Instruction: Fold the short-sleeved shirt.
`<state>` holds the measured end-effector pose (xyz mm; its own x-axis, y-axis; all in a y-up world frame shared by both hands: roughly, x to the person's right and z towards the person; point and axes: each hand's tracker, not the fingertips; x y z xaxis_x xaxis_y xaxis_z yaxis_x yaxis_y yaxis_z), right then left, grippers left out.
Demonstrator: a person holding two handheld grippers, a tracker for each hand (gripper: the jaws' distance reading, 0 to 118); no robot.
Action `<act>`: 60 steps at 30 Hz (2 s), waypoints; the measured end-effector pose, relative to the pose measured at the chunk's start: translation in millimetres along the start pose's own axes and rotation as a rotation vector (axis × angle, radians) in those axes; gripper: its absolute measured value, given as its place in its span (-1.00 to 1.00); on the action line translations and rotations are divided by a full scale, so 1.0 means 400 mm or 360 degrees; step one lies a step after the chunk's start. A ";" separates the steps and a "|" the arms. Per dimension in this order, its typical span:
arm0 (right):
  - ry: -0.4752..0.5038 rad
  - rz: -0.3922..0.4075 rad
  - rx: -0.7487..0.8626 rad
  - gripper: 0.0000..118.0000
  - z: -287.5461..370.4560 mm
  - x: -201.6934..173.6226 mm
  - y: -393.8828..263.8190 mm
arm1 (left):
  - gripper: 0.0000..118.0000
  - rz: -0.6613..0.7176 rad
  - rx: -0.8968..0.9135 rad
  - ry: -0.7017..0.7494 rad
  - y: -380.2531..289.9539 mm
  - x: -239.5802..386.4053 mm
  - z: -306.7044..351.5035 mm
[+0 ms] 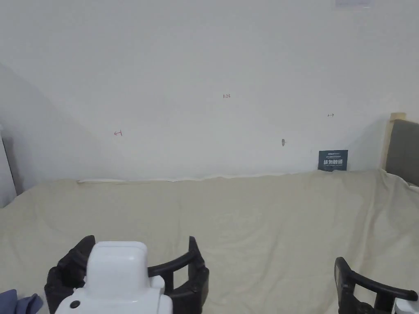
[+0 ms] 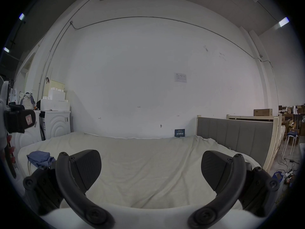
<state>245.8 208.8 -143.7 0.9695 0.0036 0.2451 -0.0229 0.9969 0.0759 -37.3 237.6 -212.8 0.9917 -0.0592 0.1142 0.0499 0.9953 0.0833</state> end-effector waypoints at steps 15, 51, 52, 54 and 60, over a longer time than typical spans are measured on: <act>0.0064 0.0009 -0.0098 1.00 -0.027 -0.014 -0.007 | 1.00 0.0162 -0.0188 -0.0004 -0.036 0.008 -0.030; 0.0099 -0.0067 -0.0224 1.00 -0.068 -0.023 -0.021 | 1.00 0.0609 -0.0246 -0.0202 -0.039 -0.011 -0.042; 0.0104 -0.0069 -0.0227 1.00 -0.068 -0.024 -0.021 | 1.00 0.0611 -0.0250 -0.0202 -0.038 -0.011 -0.042; 0.0104 -0.0065 -0.0232 1.00 -0.069 -0.025 -0.021 | 1.00 0.0611 -0.0263 -0.0209 -0.037 -0.013 -0.044; 0.0111 -0.0048 -0.0226 1.00 -0.065 -0.030 -0.019 | 1.00 0.0599 -0.0277 -0.0162 -0.039 -0.020 -0.044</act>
<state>240.6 203.2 -172.4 0.9839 -0.0262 0.1767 0.0367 0.9977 -0.0563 -43.8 223.7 -232.6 0.9283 0.3120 0.2024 -0.2855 0.9466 -0.1499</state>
